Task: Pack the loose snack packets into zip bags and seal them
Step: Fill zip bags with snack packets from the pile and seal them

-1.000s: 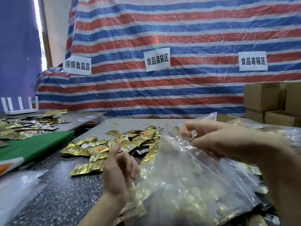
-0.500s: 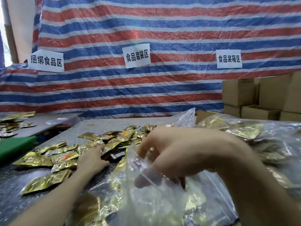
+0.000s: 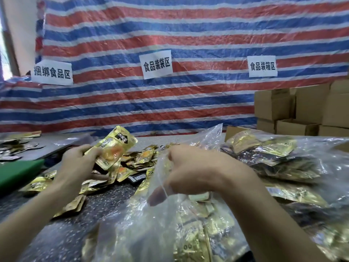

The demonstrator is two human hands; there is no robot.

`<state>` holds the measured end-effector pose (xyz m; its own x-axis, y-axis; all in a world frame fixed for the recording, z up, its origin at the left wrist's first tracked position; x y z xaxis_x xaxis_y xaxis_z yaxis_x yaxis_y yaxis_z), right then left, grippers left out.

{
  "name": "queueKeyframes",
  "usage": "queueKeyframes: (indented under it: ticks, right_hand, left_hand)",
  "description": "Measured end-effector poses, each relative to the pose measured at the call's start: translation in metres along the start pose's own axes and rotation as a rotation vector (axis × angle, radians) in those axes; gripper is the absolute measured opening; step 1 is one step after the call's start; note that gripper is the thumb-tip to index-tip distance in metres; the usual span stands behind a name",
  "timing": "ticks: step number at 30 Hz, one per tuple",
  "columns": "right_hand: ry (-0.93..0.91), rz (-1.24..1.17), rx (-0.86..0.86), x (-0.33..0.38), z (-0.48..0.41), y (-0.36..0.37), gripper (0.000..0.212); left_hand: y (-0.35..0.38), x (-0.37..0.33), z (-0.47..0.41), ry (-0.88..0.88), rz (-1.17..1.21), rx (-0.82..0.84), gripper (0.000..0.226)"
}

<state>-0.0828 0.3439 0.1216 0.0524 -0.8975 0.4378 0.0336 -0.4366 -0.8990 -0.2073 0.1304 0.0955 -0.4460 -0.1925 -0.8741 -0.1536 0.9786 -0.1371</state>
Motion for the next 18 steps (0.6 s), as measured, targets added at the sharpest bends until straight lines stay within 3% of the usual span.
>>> queueKeyframes:
  ticks: [2,4,8,13,18]
  right_hand:
    - [0.028,-0.051,-0.037,0.000,0.000,0.001,0.041]
    - [0.061,-0.013,-0.075,-0.001,-0.002,0.006,0.044]
    - [0.140,-0.020,-0.134,-0.003,-0.002,0.006,0.042]
    - [0.218,-0.035,-0.177,-0.019,-0.005,0.000,0.096]
    - [0.306,0.011,-0.243,-0.037,-0.011,-0.010,0.099]
  left_hand:
    - [-0.011,-0.018,0.004,-0.013,0.225,-0.011,0.027]
    - [-0.012,-0.053,0.024,-0.025,0.272,0.036,0.020]
    - [0.006,-0.102,0.062,-0.003,0.121,0.247,0.018]
    - [0.007,-0.122,0.066,0.006,0.013,0.228,0.020]
    - [0.016,-0.131,0.061,0.077,-0.074,0.288,0.016]
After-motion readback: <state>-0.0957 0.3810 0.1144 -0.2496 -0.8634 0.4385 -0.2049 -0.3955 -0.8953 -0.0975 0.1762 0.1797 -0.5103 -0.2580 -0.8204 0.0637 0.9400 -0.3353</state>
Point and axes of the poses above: each hand's wrist, its own z-axis away from the middle knuckle, its own y-axis out of the palm, x = y × z, the point moved 10 cm from there along -z, towards the middle knuckle, and after that the axes turned 6 degrees about y, right-handed, at the moved point
